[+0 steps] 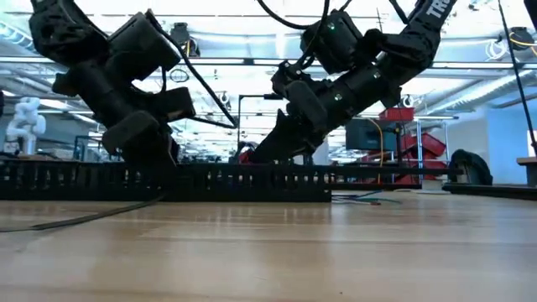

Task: Ziptie cables
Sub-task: Close the cable duct

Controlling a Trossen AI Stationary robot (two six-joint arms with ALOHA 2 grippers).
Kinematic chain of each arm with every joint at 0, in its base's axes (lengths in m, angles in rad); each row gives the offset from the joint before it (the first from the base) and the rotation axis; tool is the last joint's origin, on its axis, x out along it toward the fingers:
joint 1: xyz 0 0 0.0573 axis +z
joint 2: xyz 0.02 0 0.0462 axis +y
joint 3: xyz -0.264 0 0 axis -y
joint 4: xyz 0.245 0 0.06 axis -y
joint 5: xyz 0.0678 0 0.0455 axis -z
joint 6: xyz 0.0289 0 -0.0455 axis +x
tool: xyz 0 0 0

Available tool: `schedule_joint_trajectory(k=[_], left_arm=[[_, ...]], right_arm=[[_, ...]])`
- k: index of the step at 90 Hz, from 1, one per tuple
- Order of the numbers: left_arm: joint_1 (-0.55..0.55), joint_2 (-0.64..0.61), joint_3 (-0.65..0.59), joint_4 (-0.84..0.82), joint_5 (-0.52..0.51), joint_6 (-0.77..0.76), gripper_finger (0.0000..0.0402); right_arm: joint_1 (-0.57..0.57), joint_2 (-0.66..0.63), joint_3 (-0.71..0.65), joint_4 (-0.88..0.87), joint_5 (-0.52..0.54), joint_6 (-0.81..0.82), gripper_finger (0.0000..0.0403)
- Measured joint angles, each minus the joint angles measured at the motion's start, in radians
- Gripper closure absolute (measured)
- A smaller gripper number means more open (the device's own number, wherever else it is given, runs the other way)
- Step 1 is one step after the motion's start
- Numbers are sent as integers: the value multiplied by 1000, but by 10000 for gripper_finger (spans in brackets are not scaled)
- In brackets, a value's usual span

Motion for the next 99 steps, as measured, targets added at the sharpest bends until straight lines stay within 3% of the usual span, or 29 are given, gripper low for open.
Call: schedule_joint_trajectory(k=[24,70,85,99], left_arm=[[0,0,0,-2,-1,9,160],[-1,0,-2,0,0,15,161],[-1,0,-2,-1,0,15,161],[0,0,0,4,0,32,161]], right_arm=[[0,152,164,-13,-50,-13,403],[6,246,322,-72,-96,-46,403],[21,225,328,-81,-46,-71,403],[55,125,323,-170,-50,-43,403]])
